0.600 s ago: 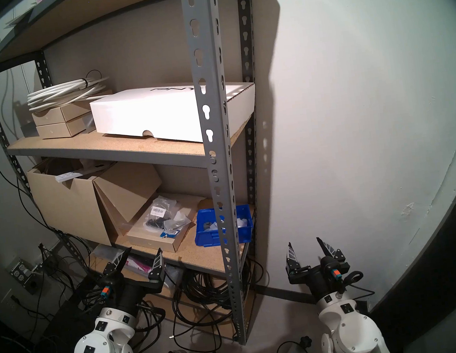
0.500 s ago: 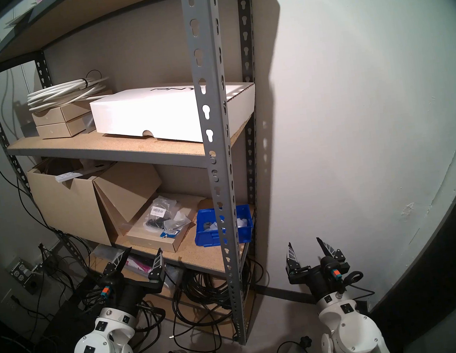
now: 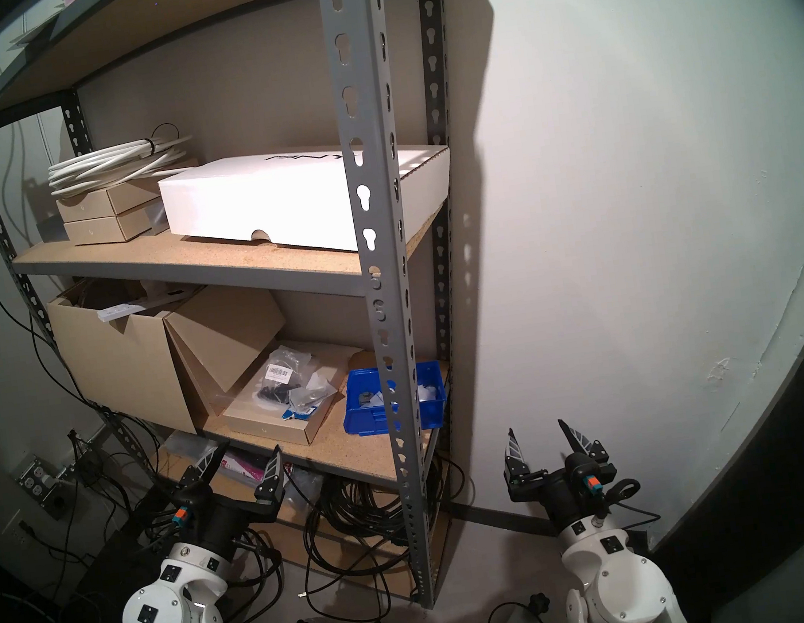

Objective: Organize the rack shelf by putting things into a case

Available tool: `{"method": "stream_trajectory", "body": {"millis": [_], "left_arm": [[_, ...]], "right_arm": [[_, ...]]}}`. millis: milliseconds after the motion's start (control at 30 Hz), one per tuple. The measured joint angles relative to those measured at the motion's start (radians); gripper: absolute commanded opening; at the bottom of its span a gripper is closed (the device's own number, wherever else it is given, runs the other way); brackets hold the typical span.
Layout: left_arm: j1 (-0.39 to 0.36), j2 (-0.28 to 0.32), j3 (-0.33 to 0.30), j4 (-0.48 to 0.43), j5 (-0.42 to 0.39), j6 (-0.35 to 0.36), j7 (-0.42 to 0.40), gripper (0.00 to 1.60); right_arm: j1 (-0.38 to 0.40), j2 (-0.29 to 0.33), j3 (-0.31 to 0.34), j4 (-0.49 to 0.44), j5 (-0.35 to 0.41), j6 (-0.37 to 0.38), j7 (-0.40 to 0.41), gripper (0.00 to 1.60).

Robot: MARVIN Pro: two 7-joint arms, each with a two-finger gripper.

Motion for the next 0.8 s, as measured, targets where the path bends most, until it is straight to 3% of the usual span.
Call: {"method": "stream_trajectory", "body": {"millis": [533,800], "left_arm": [[-0.151,0.068,-0.002,0.108,-0.021,0.009,-0.072,1.60],[-0.233,0.086,0.012,0.165,-0.028,0.064,-0.085,1.60]], "right_arm": [[0.000,0.000,0.000,0.001,0.000,0.000,0.000,1.60],[0.000,0.000,0.000,0.002,0.000,0.000,0.000,1.60]]}}
